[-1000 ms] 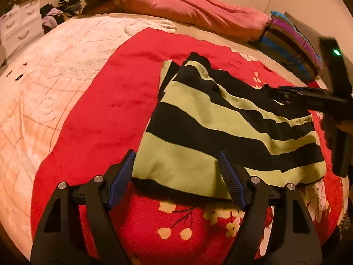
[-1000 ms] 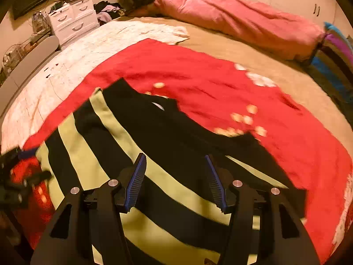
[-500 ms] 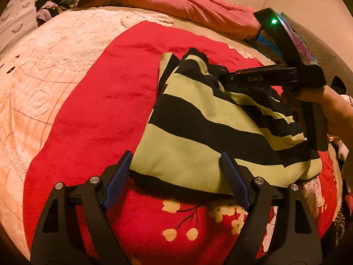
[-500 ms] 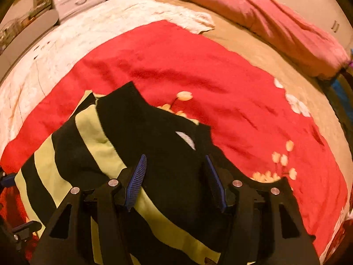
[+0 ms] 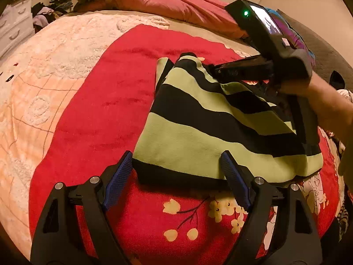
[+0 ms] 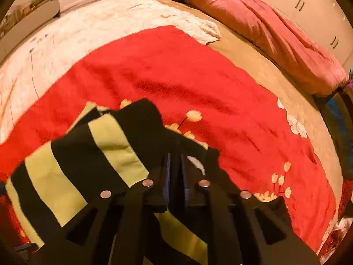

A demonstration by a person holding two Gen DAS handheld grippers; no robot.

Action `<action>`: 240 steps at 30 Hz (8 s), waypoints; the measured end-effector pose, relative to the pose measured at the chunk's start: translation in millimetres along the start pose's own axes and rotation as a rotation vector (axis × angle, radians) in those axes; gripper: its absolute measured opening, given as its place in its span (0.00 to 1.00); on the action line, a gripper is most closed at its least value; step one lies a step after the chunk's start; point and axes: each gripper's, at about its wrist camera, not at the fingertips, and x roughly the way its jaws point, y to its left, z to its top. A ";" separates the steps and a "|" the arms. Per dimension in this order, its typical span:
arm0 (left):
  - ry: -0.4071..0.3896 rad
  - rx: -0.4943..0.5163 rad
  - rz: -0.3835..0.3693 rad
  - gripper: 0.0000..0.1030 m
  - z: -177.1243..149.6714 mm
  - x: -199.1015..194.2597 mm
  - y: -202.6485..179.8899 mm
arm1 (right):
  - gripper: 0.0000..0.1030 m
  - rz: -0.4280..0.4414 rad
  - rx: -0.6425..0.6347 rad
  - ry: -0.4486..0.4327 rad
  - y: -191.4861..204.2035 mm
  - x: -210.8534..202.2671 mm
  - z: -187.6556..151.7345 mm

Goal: Fold small clothes

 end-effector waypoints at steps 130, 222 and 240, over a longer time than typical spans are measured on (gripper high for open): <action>0.234 -0.169 -0.506 0.08 120.6 38.2 -176.2 | 0.06 0.286 0.486 -0.509 1.8 -188.1 -240.8; 0.141 0.194 -0.161 0.58 -11.8 24.0 -216.4 | 0.51 0.093 0.692 -0.220 -122.9 -197.3 -311.9; 0.165 0.145 -0.148 0.66 -28.7 18.8 -188.3 | 0.68 0.085 0.842 -0.151 -132.8 -182.5 -341.6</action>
